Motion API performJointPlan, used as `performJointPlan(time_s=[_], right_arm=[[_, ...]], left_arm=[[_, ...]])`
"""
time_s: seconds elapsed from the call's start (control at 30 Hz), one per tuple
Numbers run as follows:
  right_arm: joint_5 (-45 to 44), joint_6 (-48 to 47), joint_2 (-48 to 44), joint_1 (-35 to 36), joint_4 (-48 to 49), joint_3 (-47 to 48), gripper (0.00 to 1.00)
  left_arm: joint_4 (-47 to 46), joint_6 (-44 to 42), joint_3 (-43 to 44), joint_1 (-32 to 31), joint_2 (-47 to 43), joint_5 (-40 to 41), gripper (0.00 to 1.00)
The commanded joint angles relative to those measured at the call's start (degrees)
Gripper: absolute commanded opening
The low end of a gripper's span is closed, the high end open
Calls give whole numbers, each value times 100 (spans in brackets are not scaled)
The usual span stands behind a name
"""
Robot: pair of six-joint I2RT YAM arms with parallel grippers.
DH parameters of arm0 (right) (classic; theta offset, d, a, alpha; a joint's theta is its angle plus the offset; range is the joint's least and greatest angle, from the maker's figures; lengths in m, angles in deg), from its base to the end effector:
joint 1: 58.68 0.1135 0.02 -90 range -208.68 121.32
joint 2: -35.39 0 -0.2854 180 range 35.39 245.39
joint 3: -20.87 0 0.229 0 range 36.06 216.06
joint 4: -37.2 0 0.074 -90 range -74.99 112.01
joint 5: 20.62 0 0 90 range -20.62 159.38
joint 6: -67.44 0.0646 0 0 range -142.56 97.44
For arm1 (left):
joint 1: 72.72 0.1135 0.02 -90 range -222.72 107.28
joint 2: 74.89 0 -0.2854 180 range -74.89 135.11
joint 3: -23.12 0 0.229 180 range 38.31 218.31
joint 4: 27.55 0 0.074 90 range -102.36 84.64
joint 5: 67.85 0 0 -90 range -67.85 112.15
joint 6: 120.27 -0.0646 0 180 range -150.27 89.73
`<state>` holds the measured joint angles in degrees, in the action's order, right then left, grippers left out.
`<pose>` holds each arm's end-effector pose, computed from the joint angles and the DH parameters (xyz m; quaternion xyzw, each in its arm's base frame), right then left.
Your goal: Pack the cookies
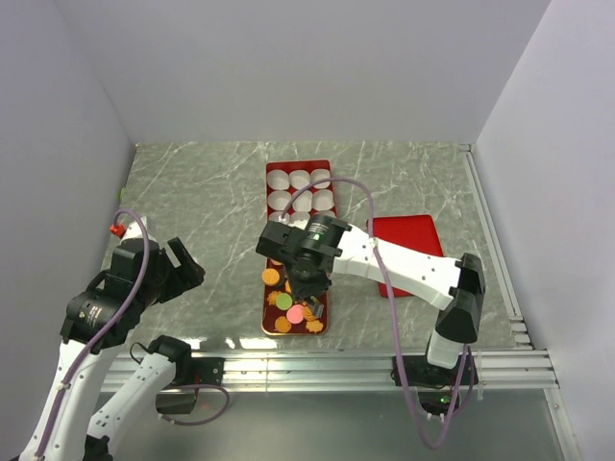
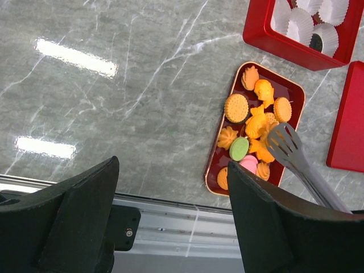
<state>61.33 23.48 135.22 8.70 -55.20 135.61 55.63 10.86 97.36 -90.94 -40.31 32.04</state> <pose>0.1314 0.2918 0.3189 -0.1761 0.9759 0.0526 0.1180 0.0615 -0.0086 0.3269 -0.2151 0.8905 -0.1258 0.3808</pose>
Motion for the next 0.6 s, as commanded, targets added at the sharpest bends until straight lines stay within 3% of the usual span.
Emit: performJointPlan(time_s=[0.0, 0.3, 0.57], right_arm=[[-118, 203, -394, 30, -549, -67, 0], [-249, 46, -429, -286, -550, 301, 0], [-214, -438, -474, -1532, -558, 1057, 0]], left_arm=[[-101, -96, -25, -15, -84, -84, 83], [-101, -131, 45, -15, 13, -93, 82], [-40, -122, 300, -15, 223, -128, 82]])
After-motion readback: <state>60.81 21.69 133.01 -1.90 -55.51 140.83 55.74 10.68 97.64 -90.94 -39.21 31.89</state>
